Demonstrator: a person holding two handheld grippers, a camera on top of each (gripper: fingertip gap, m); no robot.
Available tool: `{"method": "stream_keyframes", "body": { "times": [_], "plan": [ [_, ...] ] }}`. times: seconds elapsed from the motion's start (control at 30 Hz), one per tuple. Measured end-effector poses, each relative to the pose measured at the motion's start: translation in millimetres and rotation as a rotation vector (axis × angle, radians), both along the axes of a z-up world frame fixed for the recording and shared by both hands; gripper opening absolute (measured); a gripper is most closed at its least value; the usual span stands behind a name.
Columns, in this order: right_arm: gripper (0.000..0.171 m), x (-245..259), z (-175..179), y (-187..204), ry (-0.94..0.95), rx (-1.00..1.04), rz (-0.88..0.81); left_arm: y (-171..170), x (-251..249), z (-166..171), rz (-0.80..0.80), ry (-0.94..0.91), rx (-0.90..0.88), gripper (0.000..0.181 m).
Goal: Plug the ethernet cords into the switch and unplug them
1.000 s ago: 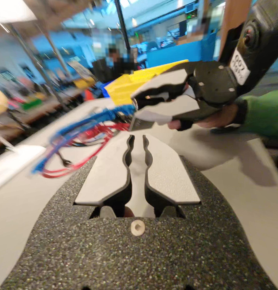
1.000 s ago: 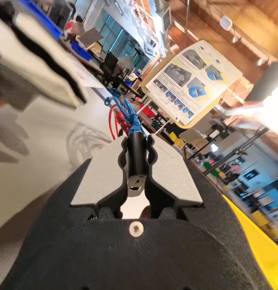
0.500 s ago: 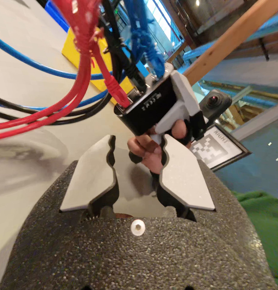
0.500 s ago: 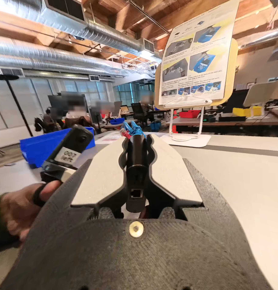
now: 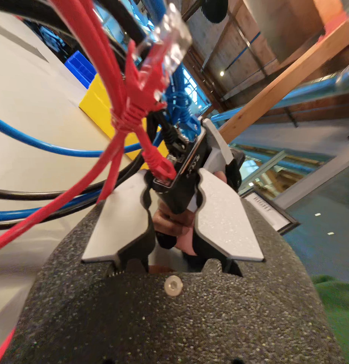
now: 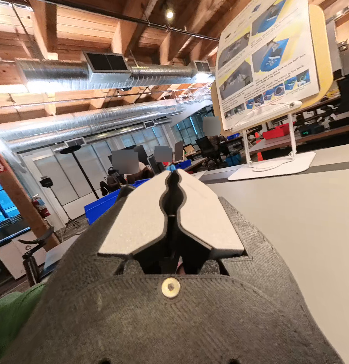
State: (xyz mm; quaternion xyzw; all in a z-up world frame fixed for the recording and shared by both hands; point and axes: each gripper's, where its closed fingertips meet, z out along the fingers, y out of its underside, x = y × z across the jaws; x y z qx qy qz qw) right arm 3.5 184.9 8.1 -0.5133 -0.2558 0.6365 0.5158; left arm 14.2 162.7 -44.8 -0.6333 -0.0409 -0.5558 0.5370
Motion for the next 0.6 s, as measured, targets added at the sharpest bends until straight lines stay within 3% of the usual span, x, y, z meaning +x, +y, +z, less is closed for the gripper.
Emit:
{"method": "stream_keyframes", "body": {
  "times": [0.17,0.3,0.47,0.6],
  "plan": [
    [0.014,8.1,-4.7,6.5,-0.04,-0.003,-0.018,-7.1,-14.6,4.0,0.14,0.351,0.158,0.034],
    [0.028,14.3,-9.2,13.6,-0.112,0.037,-0.019,-10.2,-26.5,-1.5,0.216,0.577,0.18,0.031],
    [0.045,10.1,-22.9,-2.0,-0.316,0.335,0.057,-17.9,-26.5,-16.4,0.175,0.817,0.191,0.03],
    [0.054,2.0,-51.2,-32.4,-0.464,0.495,0.282,-25.7,-10.7,-21.6,0.068,0.889,0.254,0.029]
  ]
}}
